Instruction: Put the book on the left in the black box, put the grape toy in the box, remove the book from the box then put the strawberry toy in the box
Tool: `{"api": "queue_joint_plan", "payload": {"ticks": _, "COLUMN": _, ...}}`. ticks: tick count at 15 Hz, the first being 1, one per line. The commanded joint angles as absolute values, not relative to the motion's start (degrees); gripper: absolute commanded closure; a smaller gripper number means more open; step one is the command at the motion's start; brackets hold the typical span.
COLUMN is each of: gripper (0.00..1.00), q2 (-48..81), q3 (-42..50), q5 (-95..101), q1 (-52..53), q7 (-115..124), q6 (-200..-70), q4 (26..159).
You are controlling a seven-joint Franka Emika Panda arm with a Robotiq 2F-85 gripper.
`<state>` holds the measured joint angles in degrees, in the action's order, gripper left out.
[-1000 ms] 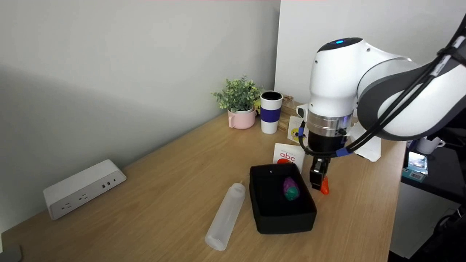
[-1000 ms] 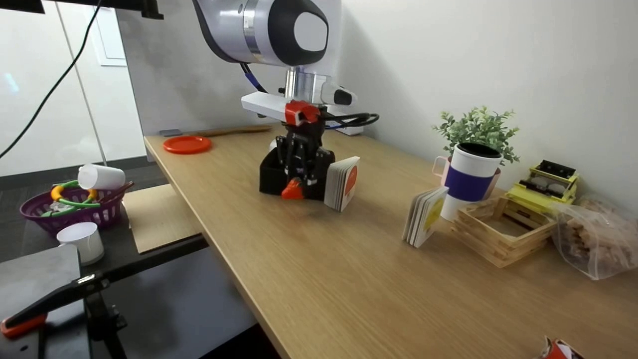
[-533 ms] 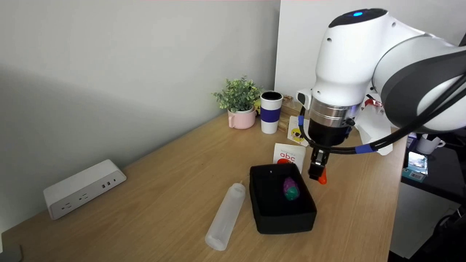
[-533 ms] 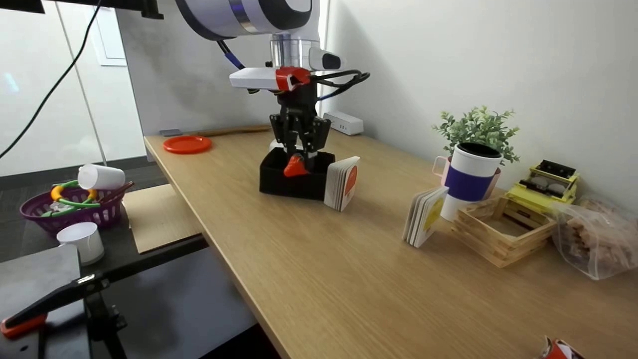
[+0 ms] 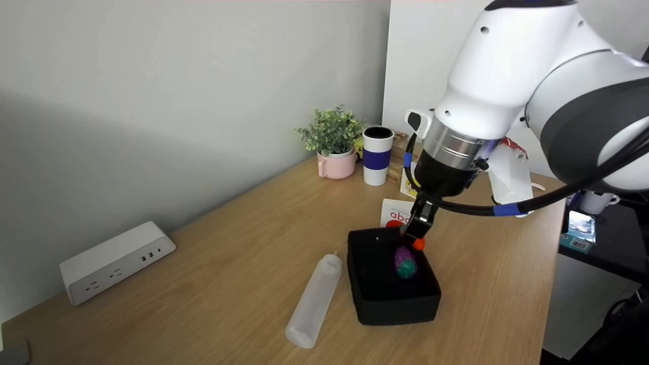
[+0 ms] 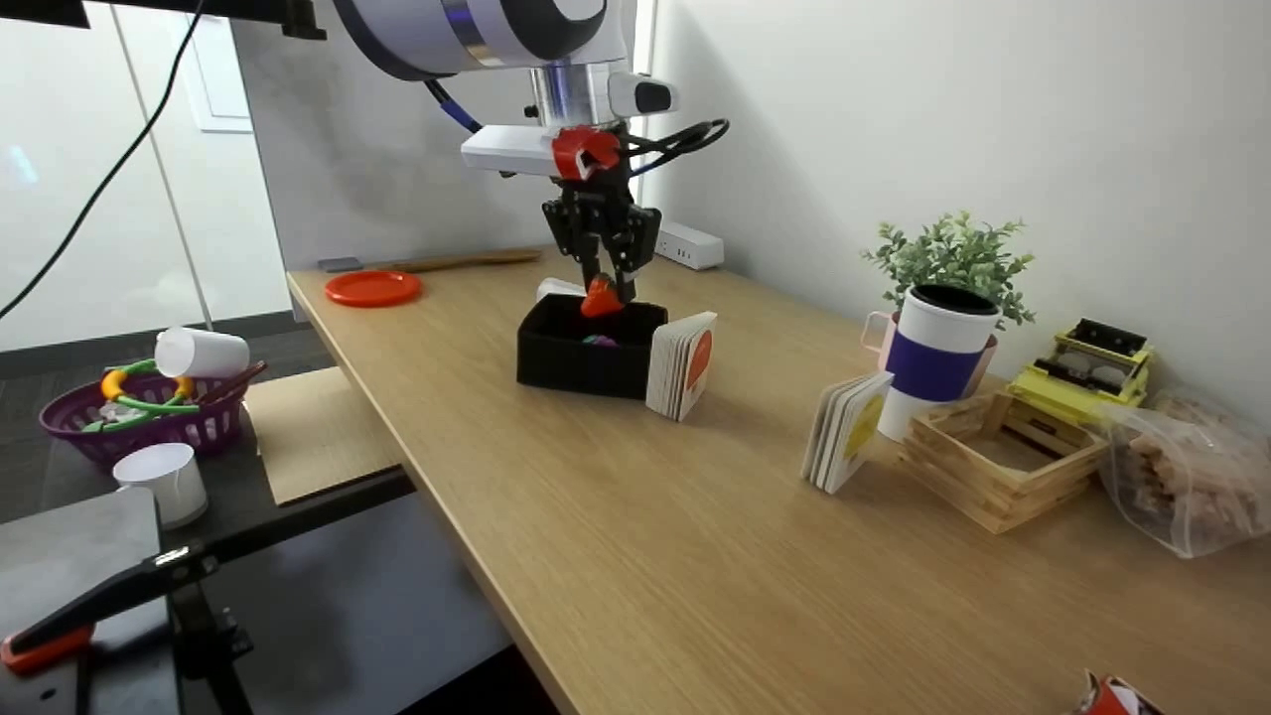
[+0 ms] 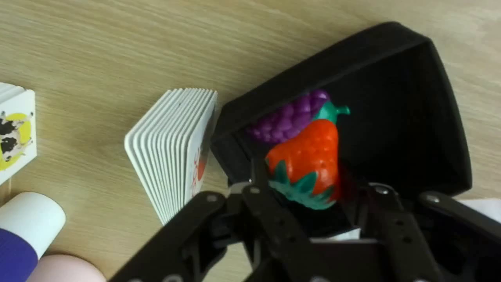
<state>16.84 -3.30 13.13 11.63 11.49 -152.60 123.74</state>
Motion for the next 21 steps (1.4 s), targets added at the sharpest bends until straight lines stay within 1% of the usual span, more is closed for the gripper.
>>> {"api": "queue_joint_plan", "payload": {"ticks": 1, "gripper": 0.79, "q2": 17.34, "q3": -6.65, "q5": 4.76, "q1": 8.20, "q7": 5.12, "q6": -160.79, "q4": 125.95}}
{"api": "queue_joint_plan", "payload": {"ticks": 4, "gripper": 0.79, "q2": 18.83, "q3": -13.23, "q5": -8.50, "q1": 2.78, "q7": -6.54, "q6": -162.81, "q4": 125.29}}
{"api": "queue_joint_plan", "payload": {"ticks": 6, "gripper": 0.79, "q2": 20.03, "q3": -16.86, "q5": -15.10, "q1": -0.63, "q7": -13.15, "q6": -161.21, "q4": 123.98}}
{"api": "queue_joint_plan", "payload": {"ticks": 8, "gripper": 0.79, "q2": 21.21, "q3": -18.30, "q5": -18.38, "q1": -2.73, "q7": -17.10, "q6": -158.73, "q4": 122.85}}
{"api": "queue_joint_plan", "payload": {"ticks": 15, "gripper": 0.79, "q2": 25.66, "q3": -11.59, "q5": -11.86, "q1": -0.37, "q7": -13.16, "q6": -142.92, "q4": 117.80}}
{"api": "queue_joint_plan", "payload": {"ticks": 21, "gripper": 0.79, "q2": 27.08, "q3": -9.98, "q5": -9.33, "q1": 1.08, "q7": -11.55, "q6": -135.94, "q4": 113.37}}
